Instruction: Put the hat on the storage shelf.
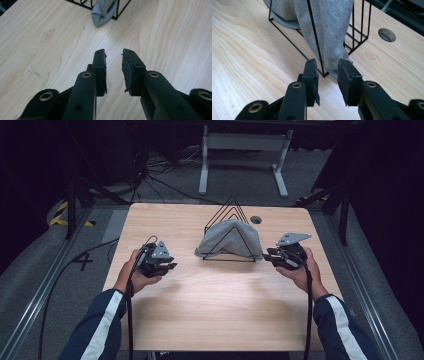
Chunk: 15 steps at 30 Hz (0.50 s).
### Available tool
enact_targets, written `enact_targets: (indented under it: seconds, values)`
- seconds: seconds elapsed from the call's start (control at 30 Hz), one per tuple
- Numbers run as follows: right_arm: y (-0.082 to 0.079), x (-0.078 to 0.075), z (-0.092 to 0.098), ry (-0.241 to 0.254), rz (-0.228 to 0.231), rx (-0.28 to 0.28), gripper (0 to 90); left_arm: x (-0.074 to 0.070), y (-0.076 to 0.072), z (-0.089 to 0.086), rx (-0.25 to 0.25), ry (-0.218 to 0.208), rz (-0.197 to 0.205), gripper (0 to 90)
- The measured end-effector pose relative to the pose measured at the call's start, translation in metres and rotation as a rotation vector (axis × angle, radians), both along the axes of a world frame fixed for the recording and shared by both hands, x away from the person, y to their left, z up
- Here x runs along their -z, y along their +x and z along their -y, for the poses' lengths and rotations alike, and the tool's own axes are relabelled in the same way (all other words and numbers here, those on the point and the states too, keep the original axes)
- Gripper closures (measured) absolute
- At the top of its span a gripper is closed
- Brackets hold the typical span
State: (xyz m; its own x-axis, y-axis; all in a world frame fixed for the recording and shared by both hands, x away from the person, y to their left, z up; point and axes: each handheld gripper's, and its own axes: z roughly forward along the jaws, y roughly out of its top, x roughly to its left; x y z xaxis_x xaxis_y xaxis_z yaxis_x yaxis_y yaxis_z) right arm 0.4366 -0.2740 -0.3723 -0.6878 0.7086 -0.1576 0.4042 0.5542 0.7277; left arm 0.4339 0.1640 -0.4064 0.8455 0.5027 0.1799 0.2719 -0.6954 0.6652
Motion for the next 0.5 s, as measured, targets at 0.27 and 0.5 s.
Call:
enact_targets:
  seconds: [0.27, 0.5]
  values:
    - [-0.016, 0.002, 0.01, -0.026, -0.009, -0.011, 65.3, 0.003, -0.016, -0.014, 0.0, 0.022, -0.003, 68.1]
    - [-0.033, 0.01, 0.023, -0.039, -0.021, -0.016, 62.5, 0.01, -0.028, -0.026, -0.014, 0.051, -0.018, 62.6]
